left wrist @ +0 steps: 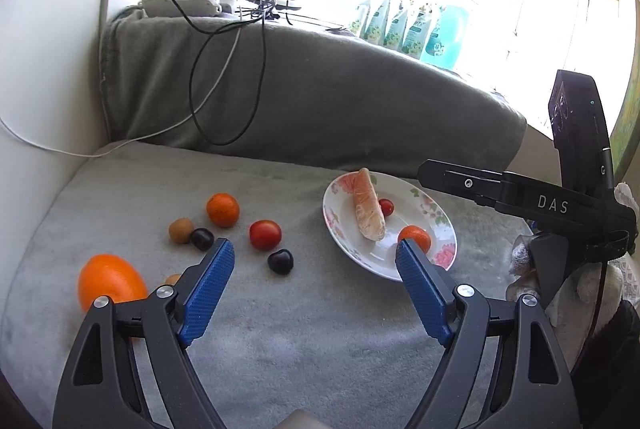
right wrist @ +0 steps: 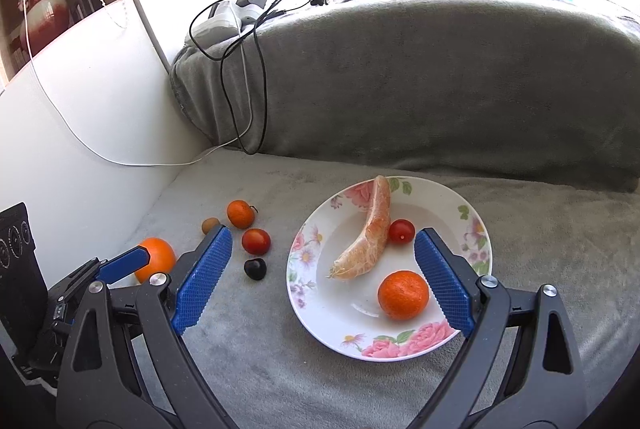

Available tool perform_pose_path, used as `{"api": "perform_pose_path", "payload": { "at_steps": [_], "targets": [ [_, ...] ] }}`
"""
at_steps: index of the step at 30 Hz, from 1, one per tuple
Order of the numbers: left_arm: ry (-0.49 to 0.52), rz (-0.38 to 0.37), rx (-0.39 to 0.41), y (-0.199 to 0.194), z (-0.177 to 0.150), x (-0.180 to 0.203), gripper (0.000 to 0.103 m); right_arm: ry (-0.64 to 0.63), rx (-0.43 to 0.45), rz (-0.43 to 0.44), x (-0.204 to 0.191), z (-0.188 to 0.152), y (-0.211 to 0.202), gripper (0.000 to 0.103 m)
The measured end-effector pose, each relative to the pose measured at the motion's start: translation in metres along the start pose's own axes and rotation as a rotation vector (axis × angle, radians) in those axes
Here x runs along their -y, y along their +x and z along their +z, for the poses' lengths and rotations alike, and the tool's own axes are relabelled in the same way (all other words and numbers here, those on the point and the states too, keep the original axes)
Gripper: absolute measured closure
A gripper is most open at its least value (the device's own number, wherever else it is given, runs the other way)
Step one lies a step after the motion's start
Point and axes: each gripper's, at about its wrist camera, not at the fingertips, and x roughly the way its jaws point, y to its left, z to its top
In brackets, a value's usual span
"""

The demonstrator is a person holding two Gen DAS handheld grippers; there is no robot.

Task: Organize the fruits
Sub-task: 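Withdraw both grippers from the plate toward the large orange, then close the right gripper around the large orange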

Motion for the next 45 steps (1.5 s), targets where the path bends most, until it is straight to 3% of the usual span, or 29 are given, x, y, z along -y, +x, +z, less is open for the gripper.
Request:
{"api": "perform_pose_path", "payload": {
  "at_steps": [12,20,45],
  "targets": [
    [-0.089,0.118,0.000,-0.026,-0.019,-0.067,0.020,-0.049,-0.058,0.082,-0.044,-0.005,0.028,0.008],
    [-0.169,0.148,-0.018,-0.035,-0.038,-0.109,0.020,-0.088,-0.112,0.137,-0.078,-0.009,0.053,0.008],
    [-0.335,0.040,-0.102,-0.005,-0.058,-0.159,0.021,-0.069,-0.371,0.385,-0.166,-0.025,0.153,0.008]
  ]
}}
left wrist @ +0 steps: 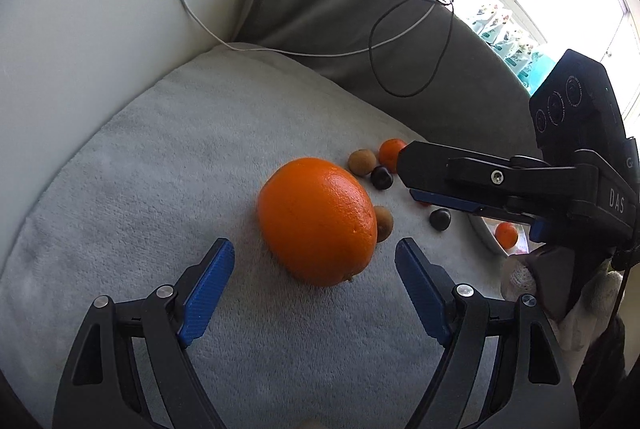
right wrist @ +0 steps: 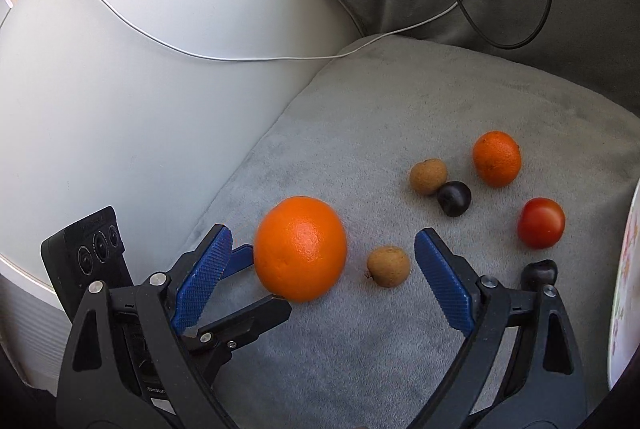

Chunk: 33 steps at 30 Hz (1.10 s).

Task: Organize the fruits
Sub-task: 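Close the right gripper around the large orange, then lift the large orange with the right gripper and carry it over the plate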

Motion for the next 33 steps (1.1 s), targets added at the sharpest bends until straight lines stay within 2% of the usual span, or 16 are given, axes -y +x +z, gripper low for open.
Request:
{"api": "perform_pose_path", "payload": {
  "at_steps": [10,16,19,23,33],
  "targets": [
    [-0.028,-0.032,-0.024,0.007,0.001,-0.007,0.024,-0.038,-0.051,0.030,-0.018,0.000,0.026,0.009],
    [-0.020,-0.034,-0.034,0.012,0.002,-0.007,0.031,-0.048,-0.078,0.016,-0.022,0.001,0.036,0.023],
    [-0.010,-0.032,-0.043,0.015,0.001,-0.005,0.038,-0.058,-0.086,-0.004,-0.023,0.000,0.039,0.025],
    [0.001,-0.022,-0.045,0.017,0.001,-0.003,0.041,-0.059,-0.078,-0.035,-0.021,0.001,0.039,0.038],
    [0.029,0.005,-0.028,0.012,-0.001,0.007,0.041,-0.062,-0.059,-0.028,-0.021,-0.003,0.026,0.040]
  ]
}}
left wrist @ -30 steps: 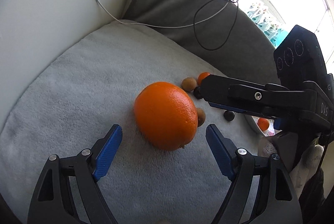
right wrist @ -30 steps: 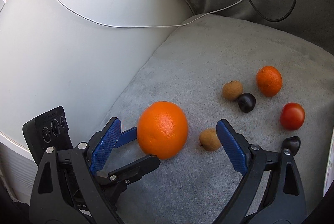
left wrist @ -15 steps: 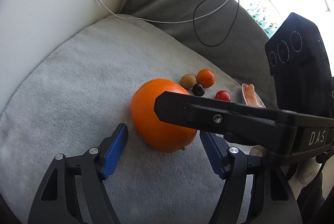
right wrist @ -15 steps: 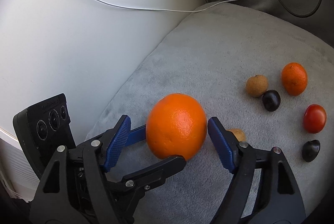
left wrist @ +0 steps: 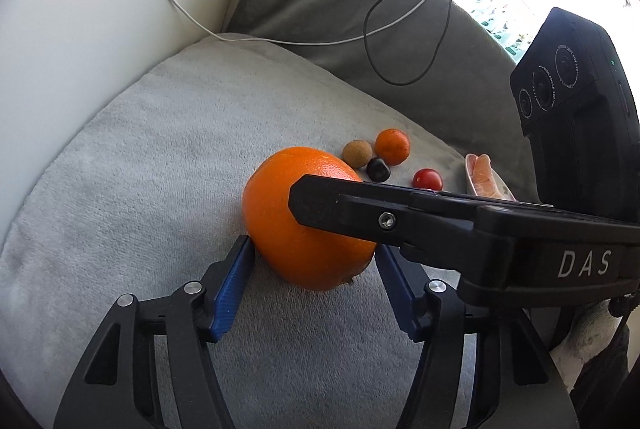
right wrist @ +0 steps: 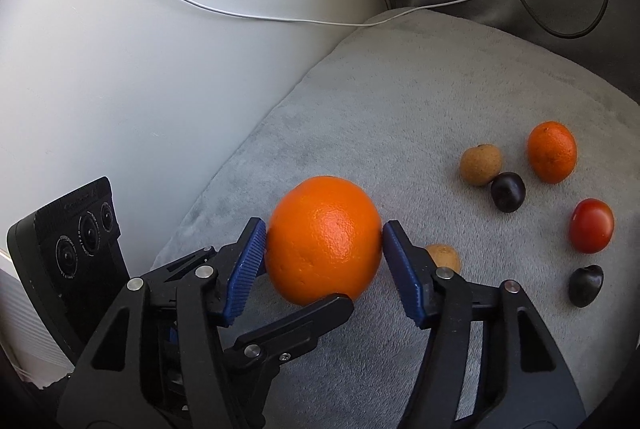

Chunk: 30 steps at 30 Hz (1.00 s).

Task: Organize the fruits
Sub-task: 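Lift the large orange with the right gripper and carry it over the plate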

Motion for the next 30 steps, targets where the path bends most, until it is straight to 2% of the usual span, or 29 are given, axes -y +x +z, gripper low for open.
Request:
{"api": "perform_pose_path", "payload": {
  "at_steps": [13,30],
  "targets": [
    [0.070,-0.029,0.035,-0.007,0.005,0.042,0.041,-0.009,0.086,-0.038,0.008,-0.009,-0.055,0.040],
    [0.207,-0.139,-0.005,0.021,0.004,0.137,0.041,0.093,0.192,-0.139,0.068,-0.041,-0.148,0.040]
  ]
}}
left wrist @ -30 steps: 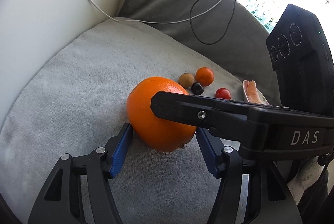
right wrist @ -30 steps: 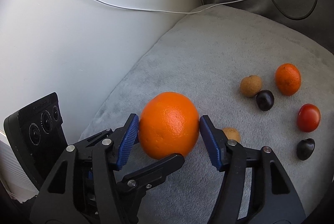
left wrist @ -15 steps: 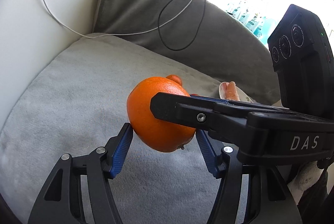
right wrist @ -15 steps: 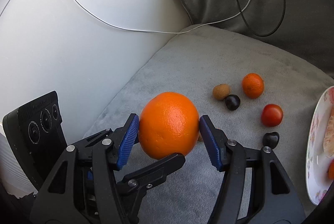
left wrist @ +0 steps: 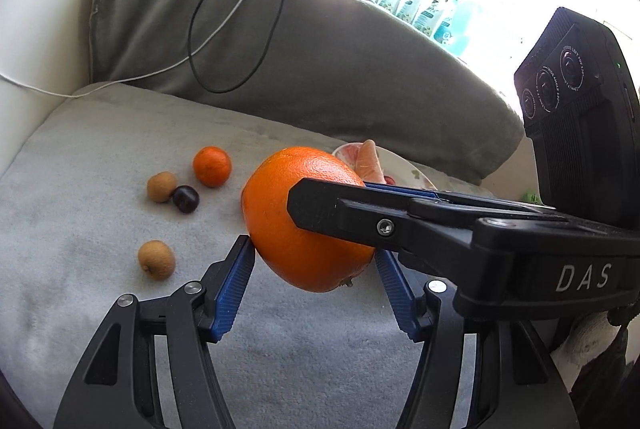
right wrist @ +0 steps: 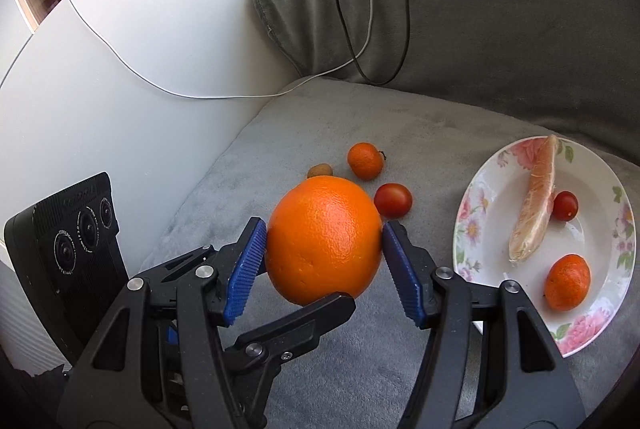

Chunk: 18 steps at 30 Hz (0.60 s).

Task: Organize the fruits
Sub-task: 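Lift the large orange with the right gripper and carry it over the plate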

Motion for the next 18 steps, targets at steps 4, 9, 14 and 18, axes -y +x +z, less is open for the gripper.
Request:
{"api": "perform_pose_path", "payload": {
  "at_steps": [4,9,14,18],
  "targets": [
    [0.028,-0.028,-0.012,0.010,0.006,0.020,0.041,0.019,0.028,-0.024,0.019,-0.004,-0.022,0.040],
    [0.073,-0.057,-0.025,0.027,0.014,0.049,0.041,0.060,0.063,-0.049,0.047,-0.008,-0.048,0.040],
    [0.116,-0.087,-0.048,0.049,0.021,0.078,0.041,0.111,0.093,-0.075,0.080,-0.009,-0.067,0.040],
    [0.135,-0.107,-0.071,0.066,0.024,0.097,0.041,0.148,0.108,-0.094,0.104,-0.011,-0.078,0.040]
  ]
}}
